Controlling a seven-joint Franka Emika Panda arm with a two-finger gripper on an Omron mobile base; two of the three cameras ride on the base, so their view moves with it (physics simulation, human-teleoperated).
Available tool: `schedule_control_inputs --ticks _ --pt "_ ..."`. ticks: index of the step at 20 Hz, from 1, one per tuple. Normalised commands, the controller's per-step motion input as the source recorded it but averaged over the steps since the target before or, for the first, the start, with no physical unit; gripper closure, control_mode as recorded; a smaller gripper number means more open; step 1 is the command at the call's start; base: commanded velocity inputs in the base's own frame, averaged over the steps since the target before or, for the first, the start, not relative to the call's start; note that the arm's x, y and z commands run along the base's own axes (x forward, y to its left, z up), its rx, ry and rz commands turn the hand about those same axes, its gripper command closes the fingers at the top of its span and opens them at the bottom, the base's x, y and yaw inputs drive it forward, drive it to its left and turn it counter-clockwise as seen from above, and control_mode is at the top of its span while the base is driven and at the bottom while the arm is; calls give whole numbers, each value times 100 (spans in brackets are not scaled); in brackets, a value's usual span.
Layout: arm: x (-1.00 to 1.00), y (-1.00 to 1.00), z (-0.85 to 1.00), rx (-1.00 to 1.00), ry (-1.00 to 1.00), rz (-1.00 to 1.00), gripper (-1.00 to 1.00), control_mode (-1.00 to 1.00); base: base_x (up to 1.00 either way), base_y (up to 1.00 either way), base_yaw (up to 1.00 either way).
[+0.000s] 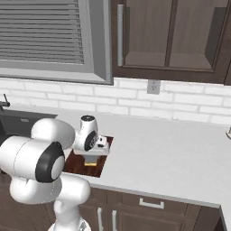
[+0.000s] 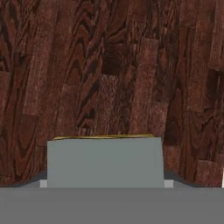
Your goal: Pick up the sponge from the counter and clean the cutting board by briefly scrubbing or pressing down on the cutting board. Once finished, release the sponge.
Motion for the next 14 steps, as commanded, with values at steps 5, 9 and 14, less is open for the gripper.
schedule_control_inputs --ticks 5,9,14 --pt "0 4 -33 0 2 0 100 -100 0 0 0" --pt "0 41 -16 0 0 0 100 -100 0 0 0" --pt "0 53 -1 0 -1 0 100 -100 0 0 0"
